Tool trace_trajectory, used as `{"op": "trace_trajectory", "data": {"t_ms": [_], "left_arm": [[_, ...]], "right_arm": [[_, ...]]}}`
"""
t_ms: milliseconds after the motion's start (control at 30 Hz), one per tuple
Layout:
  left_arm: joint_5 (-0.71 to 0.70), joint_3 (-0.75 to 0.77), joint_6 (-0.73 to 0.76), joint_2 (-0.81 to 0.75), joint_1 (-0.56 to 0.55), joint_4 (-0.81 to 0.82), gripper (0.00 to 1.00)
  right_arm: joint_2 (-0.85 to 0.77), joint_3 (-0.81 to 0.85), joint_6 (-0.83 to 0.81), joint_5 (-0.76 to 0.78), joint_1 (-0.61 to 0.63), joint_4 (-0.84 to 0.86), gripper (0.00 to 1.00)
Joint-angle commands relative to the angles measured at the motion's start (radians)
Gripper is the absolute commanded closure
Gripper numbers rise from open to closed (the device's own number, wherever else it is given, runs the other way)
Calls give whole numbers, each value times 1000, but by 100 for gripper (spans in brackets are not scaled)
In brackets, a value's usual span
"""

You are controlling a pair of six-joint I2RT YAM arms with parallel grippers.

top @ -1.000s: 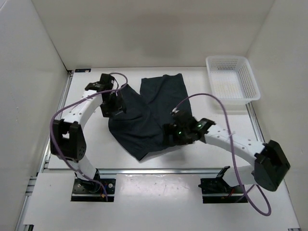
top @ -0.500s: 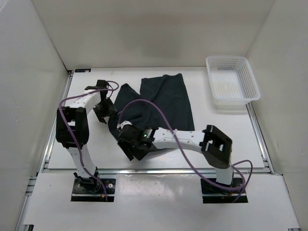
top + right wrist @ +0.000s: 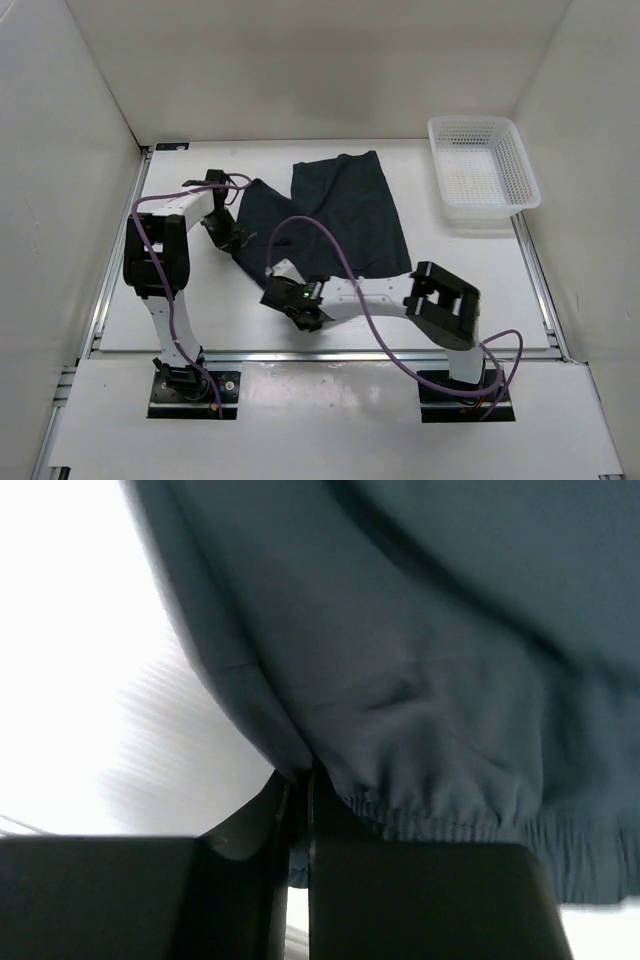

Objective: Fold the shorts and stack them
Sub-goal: Flatten the shorts out

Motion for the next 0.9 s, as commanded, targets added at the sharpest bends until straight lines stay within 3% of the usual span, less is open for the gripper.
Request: {"op": "trace_trajectory", "data": {"t_ms": [0, 100, 233, 300, 333, 367, 433, 533, 567, 633, 700, 767, 800, 867], "left_arm": [[36, -7, 16, -54, -33, 14, 90], [27, -100, -8, -160, -60, 26, 90], [30, -246, -29, -315, -83, 35, 87], [62, -287, -30, -394, -94, 35, 75], [73, -313, -20, -422, -94, 35, 47], [73, -314, -20, -450, -94, 35, 32], [73, -303, -10, -520, -94, 26, 0], [60, -240, 10, -545, -94, 1, 1], [48, -188, 32, -545, -94, 1, 22], [24, -87, 74, -498, -147, -8, 48], [-22, -4, 98, -435, -196, -31, 55], [-73, 138, 118, -312, -288, -109, 42], [-108, 183, 127, -269, -320, -130, 26], [-139, 290, 127, -156, -412, -179, 11]], "right_arm": [[-185, -176, 172, 182, -30, -134, 100], [-321, -315, 281, 291, -46, -216, 100], [-371, -349, 462, 390, -56, -383, 100], [-360, -349, 529, 405, -56, -417, 69], [-351, -349, 529, 405, -56, -426, 51], [-337, -336, 529, 405, -56, -435, 14], [-337, -321, 552, 416, -56, -458, 2], [-417, -321, 562, 404, -56, -458, 0], [-476, -321, 562, 394, -56, -448, 0], [-576, -335, 571, 350, -56, -408, 6], [-641, -359, 580, 306, -67, -373, 9], [-725, -384, 591, 198, -125, -307, 10], [-751, -411, 591, 155, -147, -284, 10], [-822, -444, 591, 66, -220, -213, 10]]}}
